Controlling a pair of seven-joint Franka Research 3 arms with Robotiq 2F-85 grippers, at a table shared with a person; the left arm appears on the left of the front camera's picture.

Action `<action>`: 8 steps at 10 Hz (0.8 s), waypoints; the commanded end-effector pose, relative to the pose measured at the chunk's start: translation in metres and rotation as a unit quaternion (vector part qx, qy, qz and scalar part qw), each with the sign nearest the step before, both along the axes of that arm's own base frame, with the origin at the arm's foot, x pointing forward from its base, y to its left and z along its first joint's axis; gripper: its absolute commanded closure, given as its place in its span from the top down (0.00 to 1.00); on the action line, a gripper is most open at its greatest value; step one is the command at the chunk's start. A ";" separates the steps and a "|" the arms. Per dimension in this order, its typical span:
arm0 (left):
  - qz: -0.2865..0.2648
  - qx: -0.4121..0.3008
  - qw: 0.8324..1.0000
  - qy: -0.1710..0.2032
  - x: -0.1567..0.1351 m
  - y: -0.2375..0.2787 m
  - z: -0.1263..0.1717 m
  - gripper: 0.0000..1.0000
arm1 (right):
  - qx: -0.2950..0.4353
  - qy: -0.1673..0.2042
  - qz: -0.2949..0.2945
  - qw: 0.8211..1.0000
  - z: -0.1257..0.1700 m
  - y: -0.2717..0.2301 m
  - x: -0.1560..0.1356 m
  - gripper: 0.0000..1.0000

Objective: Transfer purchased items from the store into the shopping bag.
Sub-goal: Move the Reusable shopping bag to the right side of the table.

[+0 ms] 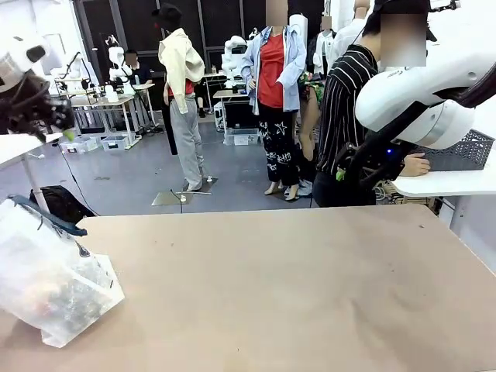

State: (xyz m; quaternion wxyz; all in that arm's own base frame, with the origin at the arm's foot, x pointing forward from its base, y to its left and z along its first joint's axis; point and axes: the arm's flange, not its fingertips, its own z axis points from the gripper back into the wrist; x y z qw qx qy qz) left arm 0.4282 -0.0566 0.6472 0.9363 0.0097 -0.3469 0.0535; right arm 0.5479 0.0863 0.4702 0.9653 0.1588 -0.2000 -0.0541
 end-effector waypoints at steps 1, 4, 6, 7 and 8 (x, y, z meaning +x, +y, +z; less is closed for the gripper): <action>-0.107 -0.016 0.994 -0.028 0.014 -0.036 -0.015 1.00 | -0.001 0.001 -0.001 1.000 -0.001 -0.001 0.000 1.00; -0.235 0.000 0.971 0.033 0.080 -0.120 -0.048 1.00 | -0.001 0.001 -0.001 1.000 -0.001 -0.001 0.000 1.00; -0.290 -0.006 0.955 0.070 0.116 -0.163 -0.086 1.00 | -0.001 0.001 -0.001 1.000 -0.001 -0.001 0.000 1.00; -0.298 -0.005 0.950 0.092 0.132 -0.176 -0.105 1.00 | -0.001 0.001 -0.001 1.000 -0.001 -0.001 0.000 1.00; -0.316 -0.016 0.943 0.103 0.139 -0.181 -0.117 1.00 | -0.001 0.001 -0.001 1.000 -0.001 -0.001 0.000 1.00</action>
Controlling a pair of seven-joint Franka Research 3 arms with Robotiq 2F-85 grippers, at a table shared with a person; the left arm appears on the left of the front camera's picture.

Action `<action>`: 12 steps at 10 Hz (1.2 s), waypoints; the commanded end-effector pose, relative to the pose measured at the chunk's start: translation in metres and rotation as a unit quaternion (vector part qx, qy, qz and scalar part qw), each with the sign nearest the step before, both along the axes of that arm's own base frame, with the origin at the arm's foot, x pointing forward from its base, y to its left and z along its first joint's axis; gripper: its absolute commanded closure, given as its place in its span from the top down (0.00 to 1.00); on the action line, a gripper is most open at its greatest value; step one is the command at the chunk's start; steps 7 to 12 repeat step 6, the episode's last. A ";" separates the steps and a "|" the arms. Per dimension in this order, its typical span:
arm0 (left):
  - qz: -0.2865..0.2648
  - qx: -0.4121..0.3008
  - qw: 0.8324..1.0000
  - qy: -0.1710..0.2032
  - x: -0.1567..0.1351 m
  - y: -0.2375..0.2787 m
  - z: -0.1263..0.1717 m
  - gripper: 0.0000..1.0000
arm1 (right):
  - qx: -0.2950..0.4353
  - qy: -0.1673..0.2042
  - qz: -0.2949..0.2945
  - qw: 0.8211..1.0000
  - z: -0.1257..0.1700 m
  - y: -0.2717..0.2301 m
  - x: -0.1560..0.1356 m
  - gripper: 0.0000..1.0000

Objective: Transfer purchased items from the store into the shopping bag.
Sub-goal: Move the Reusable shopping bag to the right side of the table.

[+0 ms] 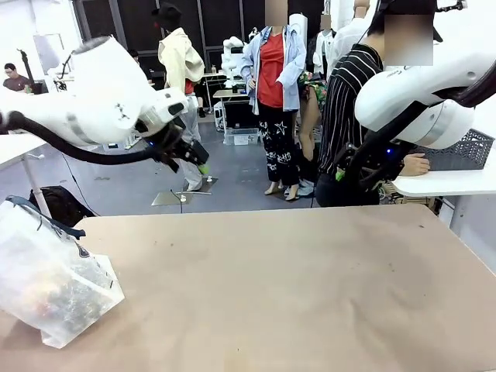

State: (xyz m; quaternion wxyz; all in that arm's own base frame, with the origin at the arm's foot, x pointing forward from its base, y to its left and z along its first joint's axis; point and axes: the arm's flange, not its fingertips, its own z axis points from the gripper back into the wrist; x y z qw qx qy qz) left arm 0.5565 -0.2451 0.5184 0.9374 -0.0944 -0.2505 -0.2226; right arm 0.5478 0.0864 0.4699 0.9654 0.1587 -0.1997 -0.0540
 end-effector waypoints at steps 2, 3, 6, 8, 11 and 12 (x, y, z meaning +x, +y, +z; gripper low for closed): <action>-0.037 -0.029 0.998 0.032 0.020 0.004 -0.005 1.00 | -0.001 0.000 -0.001 1.000 0.000 -0.001 0.000 1.00; -0.038 -0.045 0.997 0.045 0.025 0.001 -0.013 1.00 | -0.001 0.000 -0.001 1.000 0.000 -0.001 0.000 1.00; -0.019 -0.014 0.999 0.021 0.016 -0.004 -0.012 1.00 | -0.001 0.000 -0.001 1.000 0.000 -0.001 0.000 1.00; -0.019 -0.014 0.999 0.021 0.016 -0.004 -0.012 1.00 | -0.001 0.000 -0.001 1.000 0.000 -0.001 0.000 1.00; -0.019 -0.014 0.999 0.021 0.016 -0.004 -0.012 1.00 | -0.001 0.000 -0.001 1.000 0.000 -0.001 0.000 1.00; -0.019 -0.014 0.999 0.021 0.016 -0.004 -0.012 1.00 | -0.001 0.000 -0.001 1.000 0.000 -0.001 0.000 1.00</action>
